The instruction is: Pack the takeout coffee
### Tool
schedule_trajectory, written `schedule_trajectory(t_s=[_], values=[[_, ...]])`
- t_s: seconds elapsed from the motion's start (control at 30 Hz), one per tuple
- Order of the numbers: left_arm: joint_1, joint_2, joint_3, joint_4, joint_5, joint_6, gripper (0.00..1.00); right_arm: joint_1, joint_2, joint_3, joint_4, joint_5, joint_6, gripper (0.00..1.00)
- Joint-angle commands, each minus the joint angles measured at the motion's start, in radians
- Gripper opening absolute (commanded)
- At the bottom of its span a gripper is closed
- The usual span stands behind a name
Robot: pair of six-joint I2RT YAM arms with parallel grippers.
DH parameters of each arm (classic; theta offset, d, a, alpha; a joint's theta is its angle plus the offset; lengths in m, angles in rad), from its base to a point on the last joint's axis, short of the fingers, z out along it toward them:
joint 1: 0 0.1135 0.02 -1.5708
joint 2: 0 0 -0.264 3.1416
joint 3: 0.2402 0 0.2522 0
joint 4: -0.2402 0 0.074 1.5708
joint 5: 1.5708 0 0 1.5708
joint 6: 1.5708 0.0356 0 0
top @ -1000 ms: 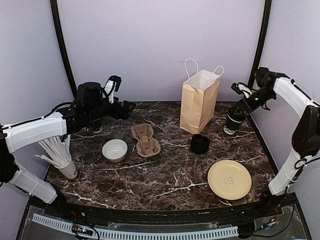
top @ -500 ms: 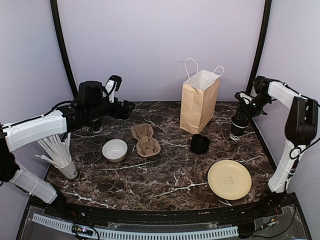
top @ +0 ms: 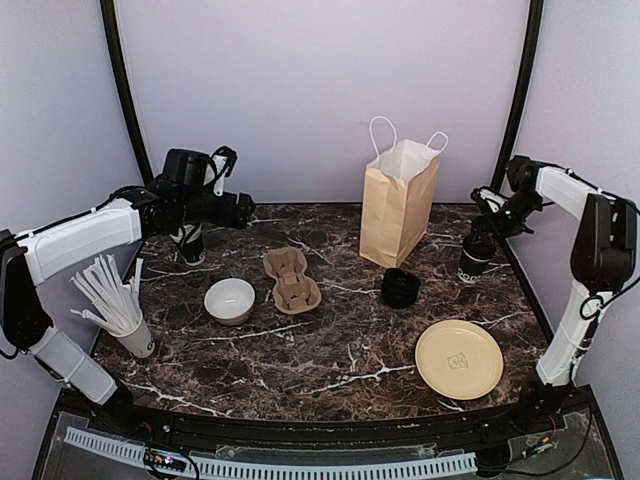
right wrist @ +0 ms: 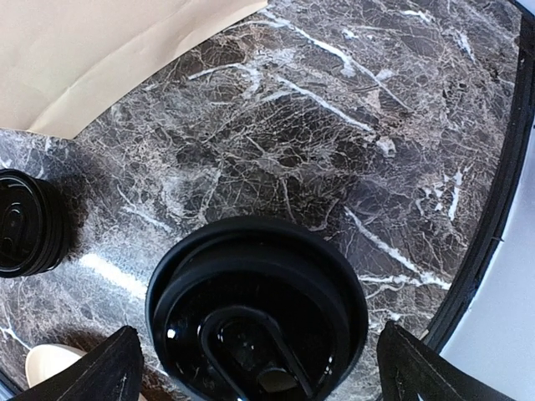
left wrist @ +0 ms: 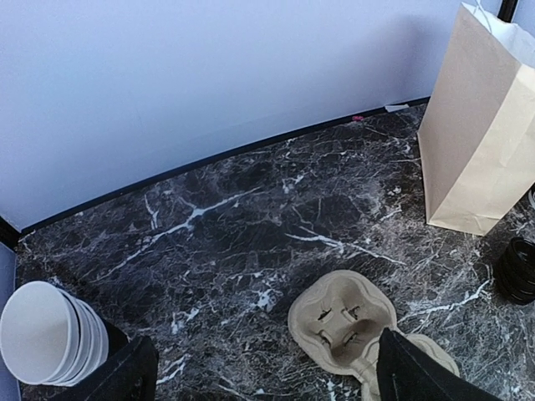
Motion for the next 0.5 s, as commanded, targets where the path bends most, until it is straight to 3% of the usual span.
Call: schedule_trajectory(t_s=[0.0,0.13,0.3,0.47], values=[[0.014,0.009,0.121,-0.108,-0.078,0.032,0.93,-0.001,-0.083,0.003,0.013,0.005,0.018,0.99],[0.068,0.074,0.277,-0.29,-0.115,0.031,0.85,0.004,-0.146,0.022,0.018,-0.04,0.043,0.99],[0.166,0.161,0.437,-0.473,-0.071,0.006,0.65,0.044,-0.252,-0.052,0.144,-0.13,0.072,0.99],[0.202,0.257,0.551,-0.623,-0.013,-0.006,0.57,0.143,-0.319,-0.17,0.247,-0.29,0.055,0.99]])
